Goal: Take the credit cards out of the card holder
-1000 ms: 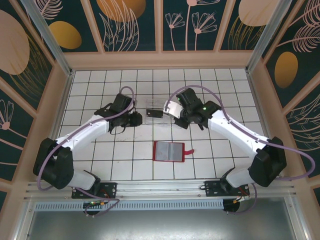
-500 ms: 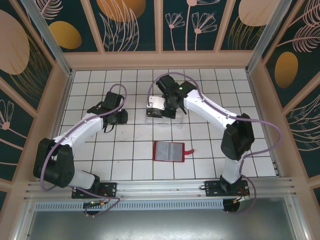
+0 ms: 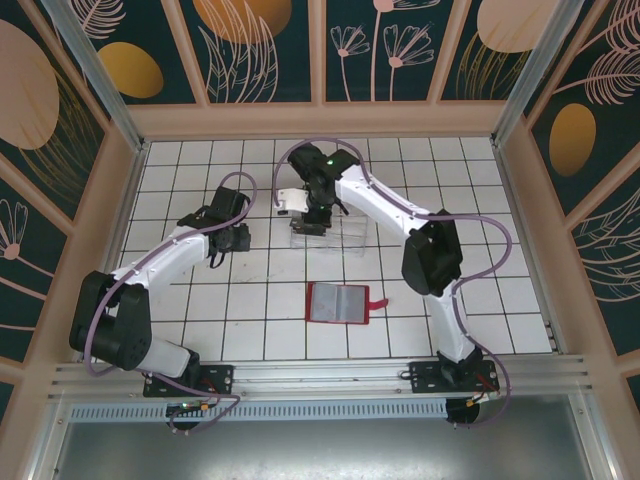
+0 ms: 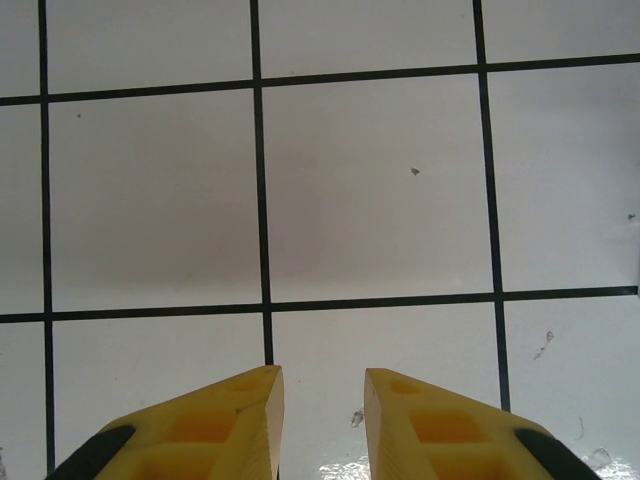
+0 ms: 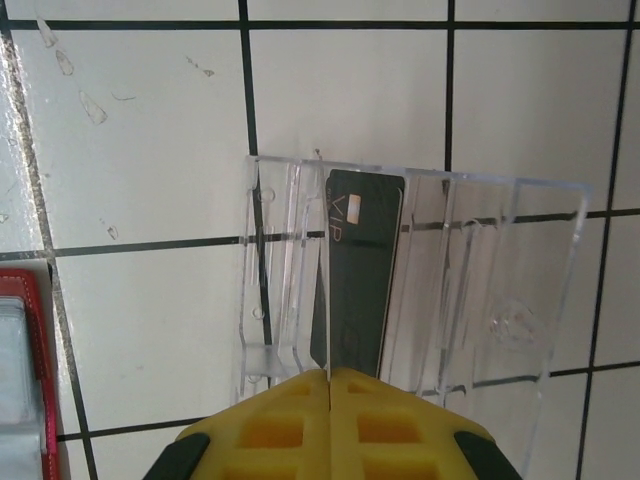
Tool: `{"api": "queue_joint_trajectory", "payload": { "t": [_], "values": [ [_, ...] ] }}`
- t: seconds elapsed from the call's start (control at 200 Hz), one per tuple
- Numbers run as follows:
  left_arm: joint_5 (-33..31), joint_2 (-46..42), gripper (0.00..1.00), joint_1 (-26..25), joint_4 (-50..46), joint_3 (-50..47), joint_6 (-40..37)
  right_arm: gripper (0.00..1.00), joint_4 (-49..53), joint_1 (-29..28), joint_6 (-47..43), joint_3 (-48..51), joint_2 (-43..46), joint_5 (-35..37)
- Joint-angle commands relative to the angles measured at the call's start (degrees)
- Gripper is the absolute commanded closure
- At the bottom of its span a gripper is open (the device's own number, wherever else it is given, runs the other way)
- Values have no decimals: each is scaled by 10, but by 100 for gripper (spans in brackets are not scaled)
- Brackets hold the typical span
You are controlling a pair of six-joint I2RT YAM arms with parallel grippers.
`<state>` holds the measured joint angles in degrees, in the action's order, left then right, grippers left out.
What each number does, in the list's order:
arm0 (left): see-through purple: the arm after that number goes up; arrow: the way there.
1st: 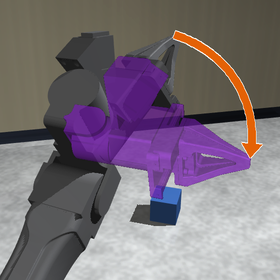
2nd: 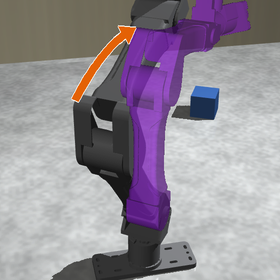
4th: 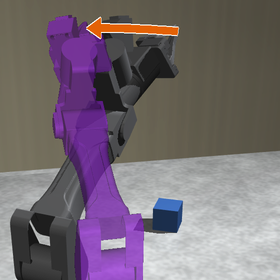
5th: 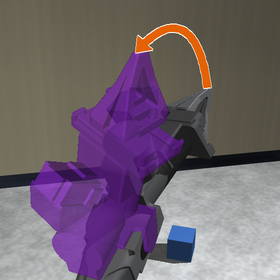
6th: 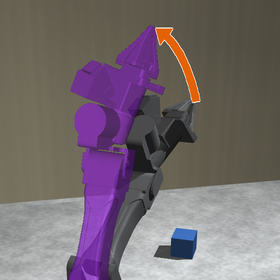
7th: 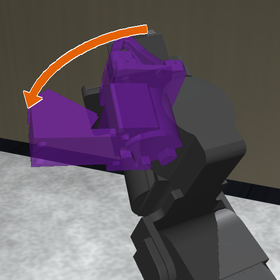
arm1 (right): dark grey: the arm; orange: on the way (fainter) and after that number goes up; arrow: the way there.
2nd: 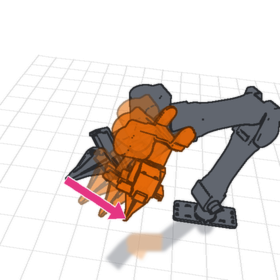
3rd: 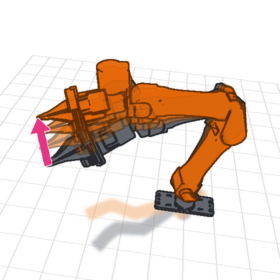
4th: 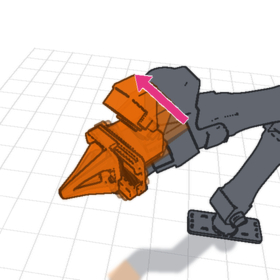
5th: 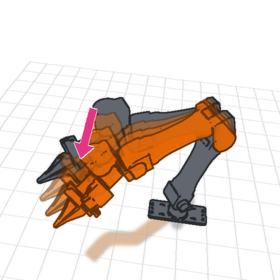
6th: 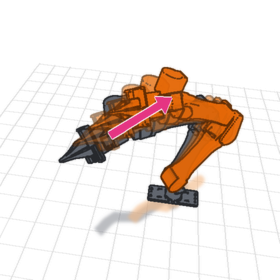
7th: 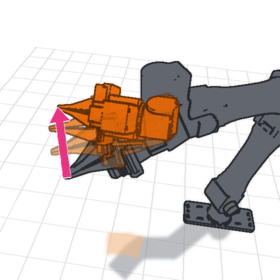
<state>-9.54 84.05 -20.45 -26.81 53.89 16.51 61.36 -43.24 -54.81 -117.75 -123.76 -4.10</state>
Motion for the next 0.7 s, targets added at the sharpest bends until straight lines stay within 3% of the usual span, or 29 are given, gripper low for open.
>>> {"api": "queue_joint_trajectory", "payload": {
  "t": [0.0, 0.696],
  "values": [
    [-13, -6, 72, 6, 0, 3, -11, 100, 31, -4, -11, -23, -20, 11],
    [6, 8, 72, 6, 3, 3, -10, 100, 43, -1, 2, -55, -62, 16]
  ]
}}
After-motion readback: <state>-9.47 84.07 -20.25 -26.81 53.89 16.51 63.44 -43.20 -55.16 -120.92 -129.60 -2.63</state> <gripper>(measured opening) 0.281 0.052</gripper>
